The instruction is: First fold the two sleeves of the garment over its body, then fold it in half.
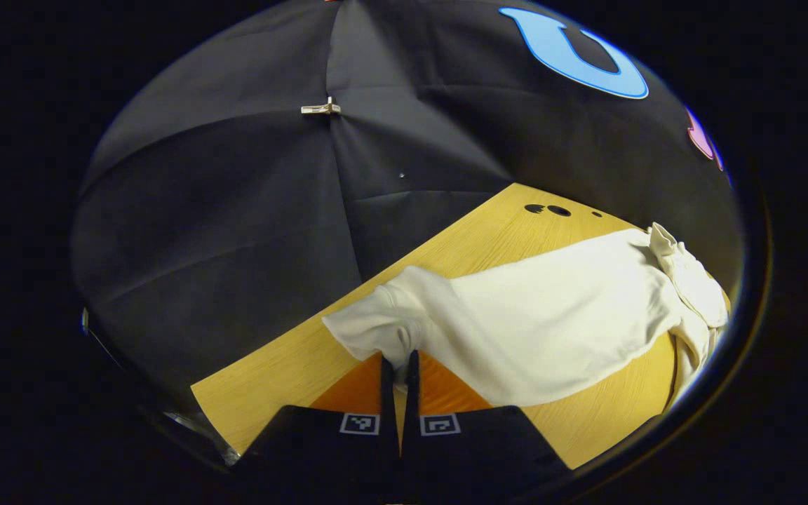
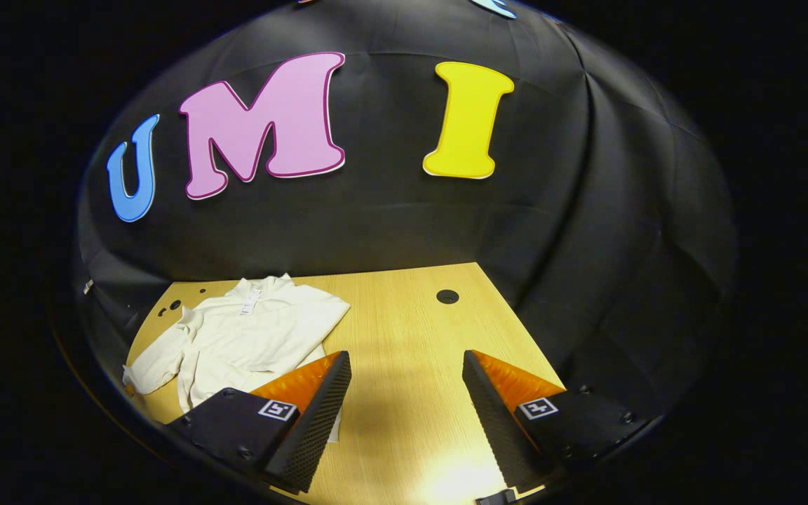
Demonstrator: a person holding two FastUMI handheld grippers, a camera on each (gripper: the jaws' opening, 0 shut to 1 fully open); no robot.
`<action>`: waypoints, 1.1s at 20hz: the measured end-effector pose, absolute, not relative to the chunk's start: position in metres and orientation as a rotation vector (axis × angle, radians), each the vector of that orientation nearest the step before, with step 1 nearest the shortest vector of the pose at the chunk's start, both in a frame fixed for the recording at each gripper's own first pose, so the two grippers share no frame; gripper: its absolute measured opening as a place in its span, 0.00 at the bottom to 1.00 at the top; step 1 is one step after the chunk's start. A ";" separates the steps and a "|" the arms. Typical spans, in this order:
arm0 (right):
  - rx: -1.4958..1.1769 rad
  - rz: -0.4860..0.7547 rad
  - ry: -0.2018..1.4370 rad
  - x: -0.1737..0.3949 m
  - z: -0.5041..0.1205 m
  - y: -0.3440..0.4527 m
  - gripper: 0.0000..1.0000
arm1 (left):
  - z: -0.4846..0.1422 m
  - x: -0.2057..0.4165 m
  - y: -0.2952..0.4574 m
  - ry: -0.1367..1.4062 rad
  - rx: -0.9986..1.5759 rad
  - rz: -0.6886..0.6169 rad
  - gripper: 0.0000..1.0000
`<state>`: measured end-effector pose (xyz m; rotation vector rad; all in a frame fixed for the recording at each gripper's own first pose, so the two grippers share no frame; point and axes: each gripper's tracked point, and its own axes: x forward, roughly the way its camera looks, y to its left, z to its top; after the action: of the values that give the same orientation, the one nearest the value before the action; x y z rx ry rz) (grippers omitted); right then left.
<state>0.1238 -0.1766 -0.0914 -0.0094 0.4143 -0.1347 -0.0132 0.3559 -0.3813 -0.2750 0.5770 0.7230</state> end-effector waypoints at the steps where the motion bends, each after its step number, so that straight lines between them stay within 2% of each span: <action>1: -0.006 -0.135 0.417 0.123 -0.093 -0.179 0.98 | -0.379 -0.011 0.354 0.577 -0.289 0.720 0.06; 2: -0.004 -0.136 0.419 0.122 -0.096 -0.181 0.98 | -0.376 -0.012 0.355 0.575 -0.289 0.725 0.11; 3: -0.004 -0.137 0.420 0.120 -0.097 -0.183 0.98 | -0.370 -0.010 0.357 0.571 -0.284 0.730 0.06; 7: 0.006 -0.182 0.398 0.110 -0.108 -0.198 0.98 | -0.338 0.006 0.358 0.550 -0.257 0.742 0.06; 12: 0.038 -0.202 0.432 0.090 -0.134 -0.214 0.98 | -0.278 0.061 0.351 0.463 -0.247 0.717 0.06; 18: 0.077 -0.225 0.428 0.076 -0.151 -0.226 0.98 | -0.203 0.159 0.313 0.369 -0.253 0.607 0.06; 19: 0.086 -0.224 0.432 0.074 -0.156 -0.227 0.99 | -0.190 0.175 0.302 0.352 -0.236 0.580 0.02; 20: 0.097 -0.224 0.437 0.073 -0.159 -0.227 0.99 | -0.180 0.192 0.291 0.343 -0.215 0.553 0.06; 22: 0.118 -0.229 0.438 0.070 -0.167 -0.229 0.99 | -0.164 0.222 0.263 0.327 -0.188 0.491 0.06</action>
<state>0.0697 -0.2290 -0.1673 0.1185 0.4380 -0.2294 0.2224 0.2629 -0.1640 -0.1880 0.3271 0.4905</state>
